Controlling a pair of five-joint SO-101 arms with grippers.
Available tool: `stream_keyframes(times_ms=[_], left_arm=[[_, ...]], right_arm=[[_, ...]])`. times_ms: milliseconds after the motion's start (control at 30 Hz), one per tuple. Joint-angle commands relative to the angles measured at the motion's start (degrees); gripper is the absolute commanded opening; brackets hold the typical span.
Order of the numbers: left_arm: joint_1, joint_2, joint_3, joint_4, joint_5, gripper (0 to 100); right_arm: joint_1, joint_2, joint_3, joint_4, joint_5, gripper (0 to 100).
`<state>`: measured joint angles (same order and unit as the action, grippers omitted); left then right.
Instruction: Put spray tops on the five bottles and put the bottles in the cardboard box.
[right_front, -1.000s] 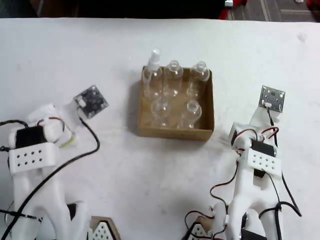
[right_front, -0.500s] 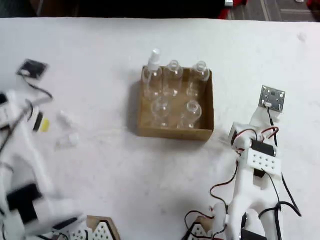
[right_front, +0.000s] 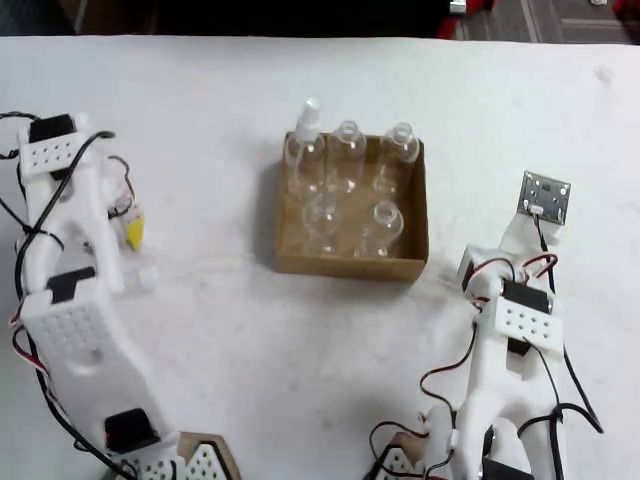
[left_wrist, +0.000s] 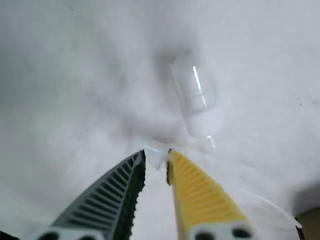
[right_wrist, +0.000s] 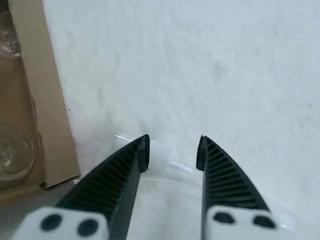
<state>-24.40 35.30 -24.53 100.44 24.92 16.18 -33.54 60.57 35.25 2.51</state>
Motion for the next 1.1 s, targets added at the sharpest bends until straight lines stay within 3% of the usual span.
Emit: stream_keyframes(times_ms=[0,433,700,1067], left_arm=[[0.3,2.9,-6.9,0.6,1.5,2],[0.3,0.6,-11.3,0.7,3.0,11],[0.3,6.6,-12.3,-4.5,10.4,11],[0.7,11.0,-16.1,-5.5,10.5,12]], right_arm=[[-0.5,0.0,-0.4,-1.1,0.7,14.1],[-0.5,0.0,-0.4,-1.1,0.7,14.1],[-0.5,0.0,-0.4,-1.1,0.7,14.1],[-0.6,0.0,-0.4,-1.1,0.7,14.1]])
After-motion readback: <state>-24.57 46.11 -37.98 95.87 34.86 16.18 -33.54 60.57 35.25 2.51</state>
